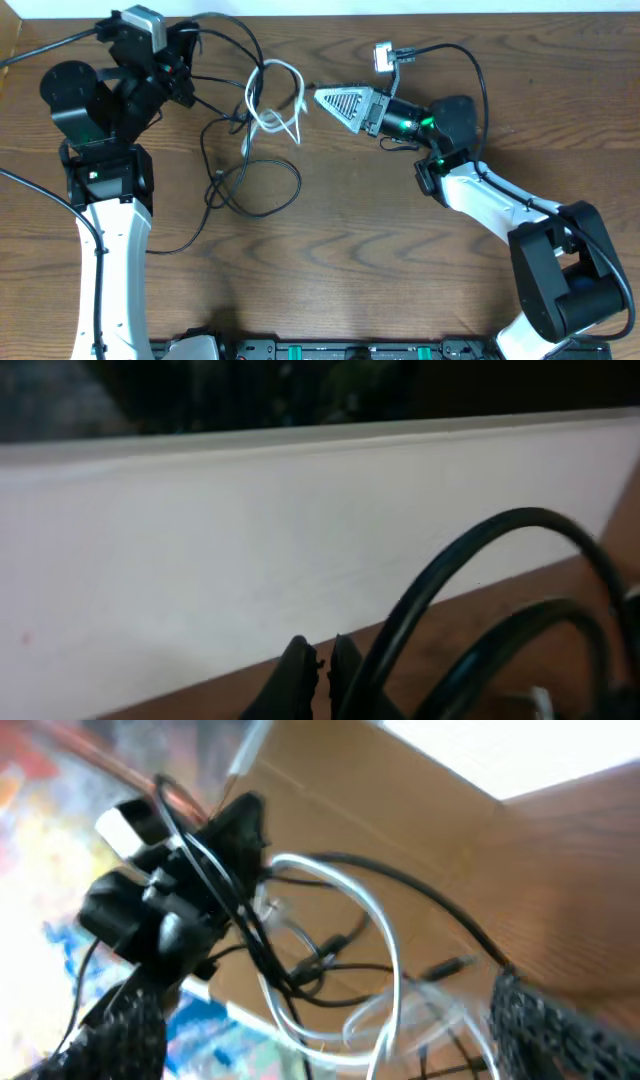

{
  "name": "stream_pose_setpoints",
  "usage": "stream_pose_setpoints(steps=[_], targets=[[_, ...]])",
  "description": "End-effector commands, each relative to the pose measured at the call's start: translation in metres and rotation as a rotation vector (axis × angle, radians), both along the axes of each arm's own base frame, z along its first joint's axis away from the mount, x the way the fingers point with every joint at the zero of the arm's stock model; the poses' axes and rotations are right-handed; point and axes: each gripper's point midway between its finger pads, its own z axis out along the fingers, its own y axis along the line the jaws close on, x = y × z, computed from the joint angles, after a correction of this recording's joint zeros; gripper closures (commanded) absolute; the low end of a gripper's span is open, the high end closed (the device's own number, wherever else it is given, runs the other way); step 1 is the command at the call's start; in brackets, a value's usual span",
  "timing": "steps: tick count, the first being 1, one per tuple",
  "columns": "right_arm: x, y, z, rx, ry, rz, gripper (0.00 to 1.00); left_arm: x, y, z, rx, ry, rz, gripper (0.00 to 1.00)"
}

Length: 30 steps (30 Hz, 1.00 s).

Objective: Untangle cables

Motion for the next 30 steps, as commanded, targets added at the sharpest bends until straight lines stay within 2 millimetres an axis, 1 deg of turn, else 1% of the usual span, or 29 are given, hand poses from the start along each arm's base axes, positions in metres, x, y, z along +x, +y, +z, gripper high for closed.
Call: stream_pose_setpoints(steps=[1,4,6,10,12,15,18,22,24,27,30], targets=[[0.016,-0.011,-0.015,-0.080,-0.024,-0.076,0.01,0.004,0.015,0.005,-0.056,0.022,0.098,0.92],[0.029,-0.017,-0.044,-0.175,0.027,-0.132,0.01,0.005,0.018,0.000,-0.060,0.045,0.117,0.92],[0.028,-0.018,-0.054,-0.205,0.047,-0.121,0.01,0.007,0.023,-0.006,-0.062,0.069,0.150,0.92],[0.017,-0.009,-0.055,-0.211,0.041,-0.069,0.01,0.006,0.026,-0.016,-0.108,0.132,0.169,0.93],[0.012,-0.002,-0.056,-0.224,0.007,-0.054,0.01,0.006,0.025,-0.017,-0.167,0.157,0.172,0.93],[0.011,0.004,-0.064,-0.251,0.021,-0.067,0.01,0.006,0.021,-0.016,-0.228,0.181,0.161,0.93],[0.012,0.009,-0.071,-0.274,0.031,-0.092,0.01,0.003,0.007,-0.014,-0.228,0.183,0.095,0.93],[0.014,0.010,-0.074,-0.284,0.047,-0.115,0.01,-0.004,-0.013,-0.013,-0.229,0.195,-0.013,0.92],[0.017,0.008,-0.076,-0.289,0.054,-0.132,0.01,-0.009,-0.024,-0.013,-0.228,0.199,-0.070,0.92],[0.026,0.003,-0.080,-0.302,0.075,-0.195,0.01,-0.017,-0.040,-0.010,-0.227,0.201,-0.161,0.93],[0.033,-0.001,-0.081,-0.295,0.105,-0.233,0.01,-0.026,-0.054,-0.005,-0.220,0.185,-0.251,0.92]])
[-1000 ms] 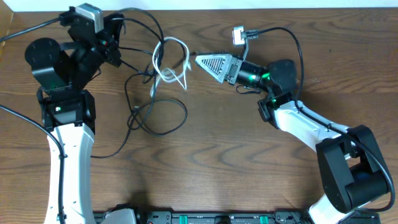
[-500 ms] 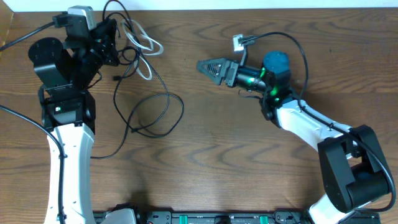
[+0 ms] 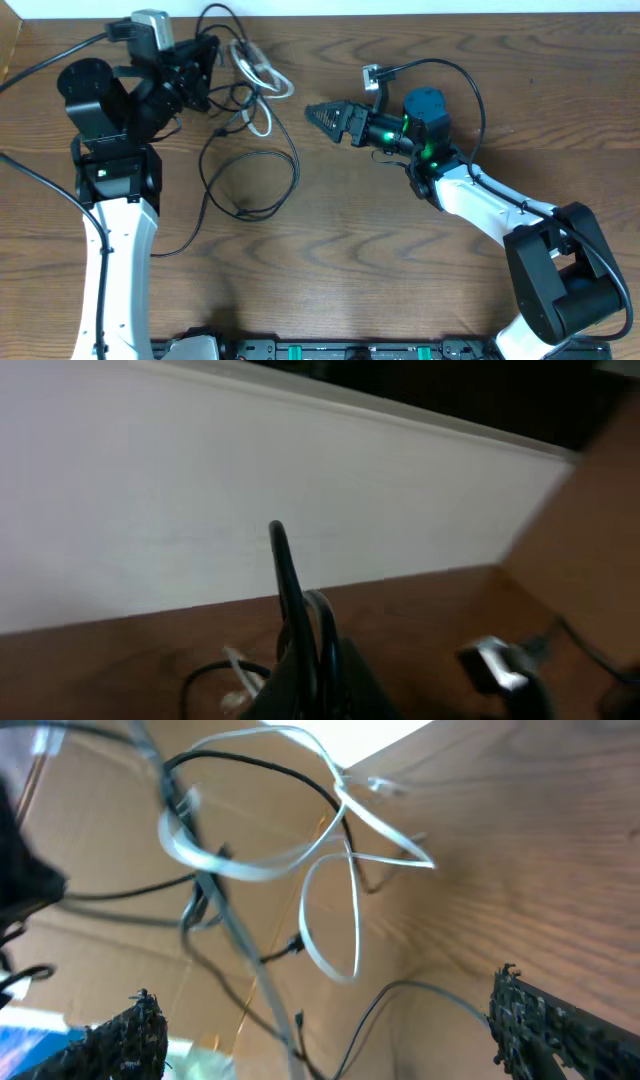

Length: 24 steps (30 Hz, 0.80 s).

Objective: Untangle cables

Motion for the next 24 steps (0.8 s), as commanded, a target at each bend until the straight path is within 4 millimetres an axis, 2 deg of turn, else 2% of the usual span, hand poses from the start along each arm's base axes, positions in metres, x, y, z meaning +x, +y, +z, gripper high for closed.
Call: stream_pose_setpoints(steps=[1,8,17,20,24], targets=[[0.011,-0.006,0.007,-0.002,-0.019,-0.073,0.01,-0.019,-0.028,0.016,-0.020,-0.044,-0.170,0.93],[0.013,-0.010,-0.005,-0.045,0.001,-0.094,0.01,-0.028,-0.042,0.024,-0.018,-0.081,-0.243,0.93],[0.014,-0.010,-0.006,-0.051,0.004,-0.107,0.01,-0.037,-0.051,0.028,-0.035,-0.087,-0.310,0.93],[0.010,-0.005,-0.007,-0.057,-0.003,-0.092,0.03,-0.039,-0.055,0.037,-0.081,-0.082,-0.325,0.92],[0.004,0.003,-0.007,-0.073,-0.034,-0.066,0.10,-0.055,-0.072,0.055,-0.090,-0.153,-0.427,0.93]])
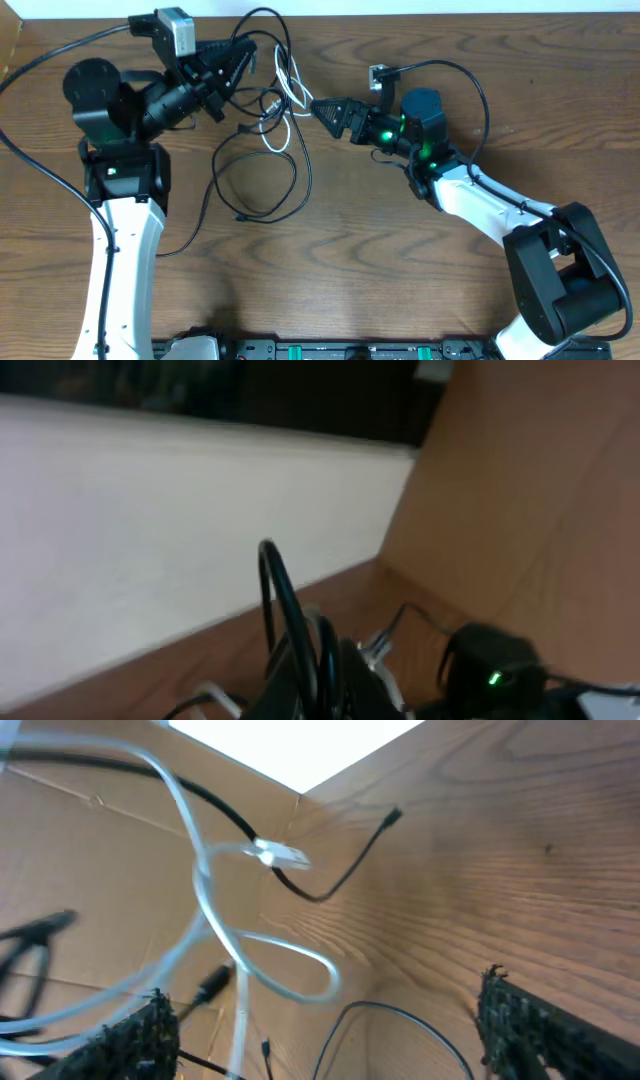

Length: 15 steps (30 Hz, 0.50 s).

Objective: Untangle cables

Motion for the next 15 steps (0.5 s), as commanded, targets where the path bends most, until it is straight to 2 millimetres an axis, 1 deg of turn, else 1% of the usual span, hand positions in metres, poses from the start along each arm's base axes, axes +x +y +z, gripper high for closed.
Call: stream_pose_setpoints(steps=[1,6,8,10,11,12,13,14,15], targets=[[-0.008,0.011,0.008,-0.016,-0.052,0.032,0.10,-0.021,-0.021,0.020,-0.033,-0.028,-0.121,0.92],[-0.013,0.017,0.008,-0.018,-0.058,0.048,0.11,-0.028,-0.037,0.023,-0.033,-0.046,-0.167,0.93],[-0.013,0.017,0.008,-0.029,-0.077,0.052,0.13,-0.031,-0.043,0.023,-0.034,-0.045,-0.183,0.92],[-0.012,0.016,0.008,-0.033,-0.082,0.048,0.19,-0.032,-0.046,0.023,-0.034,-0.046,-0.193,0.93],[-0.011,0.015,0.008,-0.033,-0.082,0.044,0.25,-0.033,-0.047,0.023,-0.034,-0.046,-0.195,0.93],[-0.010,0.014,0.008,-0.035,-0.085,0.041,0.37,-0.033,-0.047,0.023,-0.034,-0.046,-0.194,0.93],[-0.009,0.012,0.008,-0.037,-0.088,0.038,0.55,-0.032,-0.046,0.023,-0.032,-0.049,-0.193,0.93],[-0.008,0.011,0.008,-0.038,-0.088,0.034,0.80,-0.032,-0.046,0.023,-0.031,-0.050,-0.190,0.92],[-0.006,0.009,0.008,-0.038,-0.087,0.029,0.99,-0.031,-0.043,0.023,-0.030,-0.053,-0.181,0.92]])
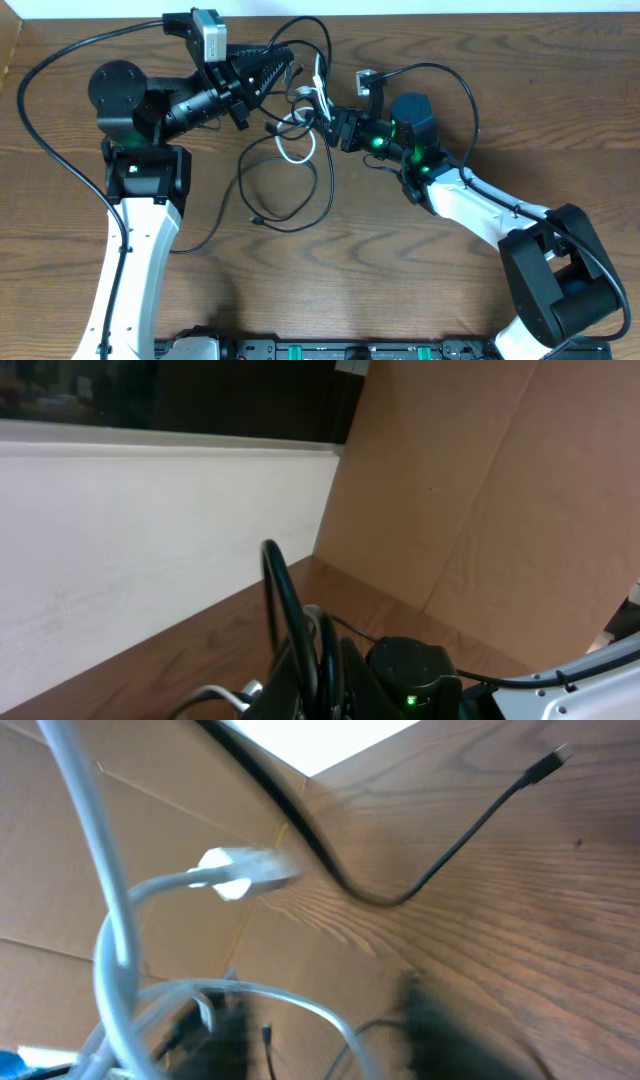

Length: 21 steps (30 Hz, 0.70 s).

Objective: Untangle cables
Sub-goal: 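Pull the white cable far right with the right gripper, stretching it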

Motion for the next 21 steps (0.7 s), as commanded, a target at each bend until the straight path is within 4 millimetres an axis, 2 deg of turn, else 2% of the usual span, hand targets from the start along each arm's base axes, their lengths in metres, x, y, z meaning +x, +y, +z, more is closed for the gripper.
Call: stream_pose_setpoints(steps=[1,7,12,21], targets=[[0.006,-0.008,0.007,-0.006,-0.032,-0.019,0.99,-0.004,0.004,0.010,0.000,-0.030,0.001,0.93],[0.016,-0.027,-0.003,-0.026,0.013,-0.054,0.99,0.006,0.031,0.010,0.000,-0.031,0.077,0.92],[0.024,-0.046,-0.001,-0.010,0.020,-0.048,0.99,0.010,0.051,0.010,-0.004,-0.018,0.120,0.93],[0.039,-0.108,-0.024,-0.018,0.167,-0.102,0.99,0.018,0.093,0.009,-0.005,-0.010,0.222,0.93]])
